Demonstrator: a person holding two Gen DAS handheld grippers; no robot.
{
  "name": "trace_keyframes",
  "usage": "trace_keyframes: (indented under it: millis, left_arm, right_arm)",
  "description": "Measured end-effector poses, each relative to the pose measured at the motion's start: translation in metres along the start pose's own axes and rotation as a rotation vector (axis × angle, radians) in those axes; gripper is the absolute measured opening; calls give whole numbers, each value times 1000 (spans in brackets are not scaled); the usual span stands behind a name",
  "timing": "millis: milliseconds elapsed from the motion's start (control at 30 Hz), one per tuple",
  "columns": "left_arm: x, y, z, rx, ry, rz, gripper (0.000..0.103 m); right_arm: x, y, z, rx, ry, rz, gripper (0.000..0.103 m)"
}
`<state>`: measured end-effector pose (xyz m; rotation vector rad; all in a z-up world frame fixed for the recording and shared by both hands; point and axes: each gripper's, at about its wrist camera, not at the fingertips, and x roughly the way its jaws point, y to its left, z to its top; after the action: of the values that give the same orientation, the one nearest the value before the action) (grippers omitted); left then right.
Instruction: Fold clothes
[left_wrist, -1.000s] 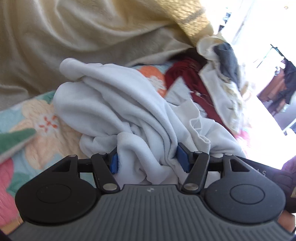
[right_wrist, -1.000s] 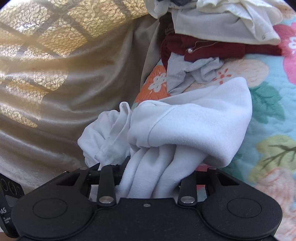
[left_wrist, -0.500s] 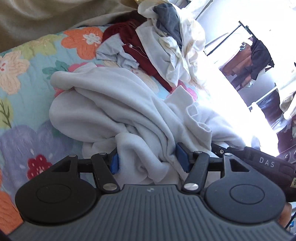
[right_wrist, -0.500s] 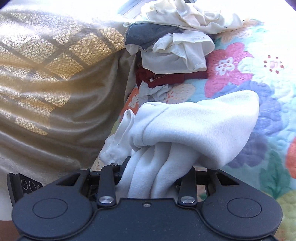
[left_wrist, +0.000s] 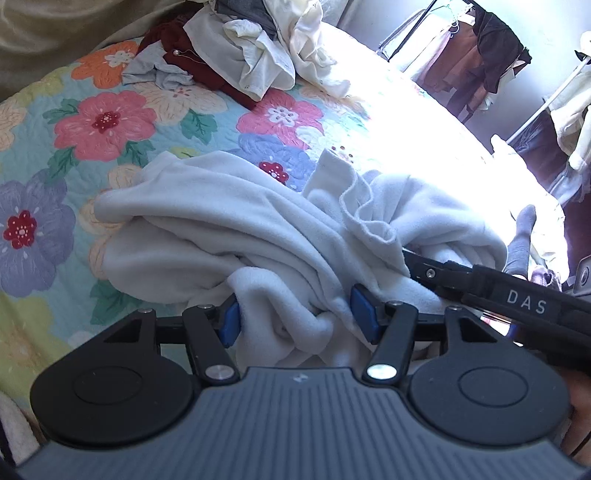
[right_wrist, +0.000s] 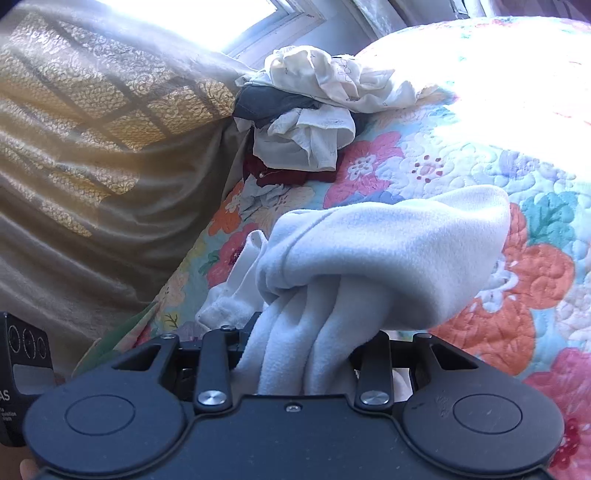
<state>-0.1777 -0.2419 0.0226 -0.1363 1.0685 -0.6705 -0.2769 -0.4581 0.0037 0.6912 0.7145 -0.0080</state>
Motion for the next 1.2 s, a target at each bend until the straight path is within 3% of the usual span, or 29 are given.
trace_keyframes:
  millis: [233, 400, 567, 667, 767, 1000, 1133, 1200]
  left_arm:
    - [7, -23, -17, -8, -14, 90, 59]
    - [29, -12, -17, -54, 30, 92, 59]
    - [42, -8, -21, -56, -5, 131, 61]
    - [53, -6, -17, -116, 14, 92, 60]
    - [50, -8, -18, -88, -15, 90, 61]
    - [19, 13, -24, -36, -112, 153, 61]
    - [6, 22, -24, 31, -102, 131, 64]
    - [2, 23, -24, 62, -90, 116, 67]
  right_arm:
    - [1, -3, 9, -227, 24, 15, 40]
    - [10, -11, 14, -358, 38, -18, 40]
    - [18, -40, 7, -288, 16, -151, 52]
    - [10, -63, 6, -163, -10, -118, 52]
    - [-7, -67, 5, -133, -41, -126, 52]
    - [-45, -73, -6, -107, -156, -187, 59]
    - [-64, -56, -26, -198, -228, -310, 63]
    - [-70, -48, -37, -231, -233, -318, 66]
